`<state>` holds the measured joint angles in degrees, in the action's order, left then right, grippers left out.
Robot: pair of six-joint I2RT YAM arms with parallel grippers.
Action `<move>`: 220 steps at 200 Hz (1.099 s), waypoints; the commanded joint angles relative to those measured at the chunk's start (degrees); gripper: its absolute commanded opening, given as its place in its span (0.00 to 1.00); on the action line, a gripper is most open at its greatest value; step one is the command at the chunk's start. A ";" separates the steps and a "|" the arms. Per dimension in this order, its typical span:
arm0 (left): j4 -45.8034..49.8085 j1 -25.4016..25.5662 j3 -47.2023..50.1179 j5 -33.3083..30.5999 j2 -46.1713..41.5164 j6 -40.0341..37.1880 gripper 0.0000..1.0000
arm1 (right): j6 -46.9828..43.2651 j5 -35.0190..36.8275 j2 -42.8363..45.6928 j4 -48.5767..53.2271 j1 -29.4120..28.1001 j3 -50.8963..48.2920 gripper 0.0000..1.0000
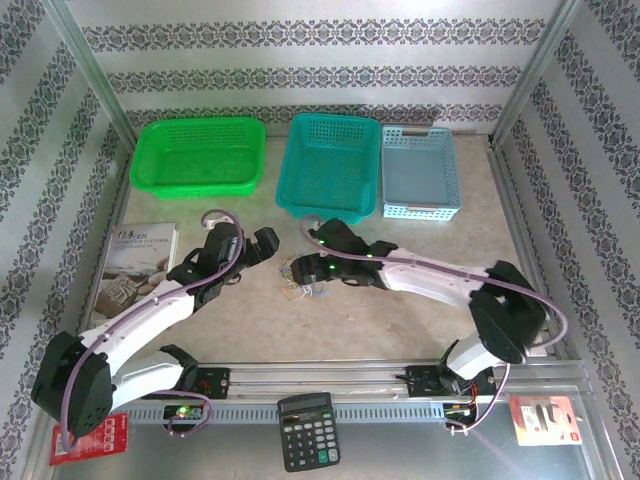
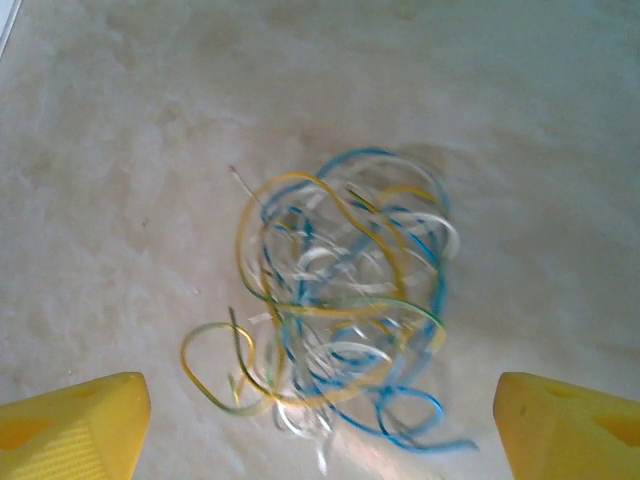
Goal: Untangle the cables
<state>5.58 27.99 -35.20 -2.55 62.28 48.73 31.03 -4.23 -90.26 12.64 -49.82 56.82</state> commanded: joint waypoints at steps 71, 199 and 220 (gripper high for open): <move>1.89 -1.10 3.06 4.13 -3.26 1.59 1.00 | -4.27 10.35 -7.64 7.32 1.88 0.90 0.87; -4.50 -0.91 2.07 11.19 0.41 2.93 1.00 | 0.94 -4.41 17.12 -2.49 9.44 -16.66 0.77; -4.88 -0.57 1.51 11.69 0.73 3.30 1.00 | 1.27 -6.23 16.54 -5.11 9.74 -19.76 0.61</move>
<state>3.51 27.35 -32.58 7.38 62.52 50.65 30.72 -6.66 -73.54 11.81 -40.27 40.49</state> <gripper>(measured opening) 0.999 0.674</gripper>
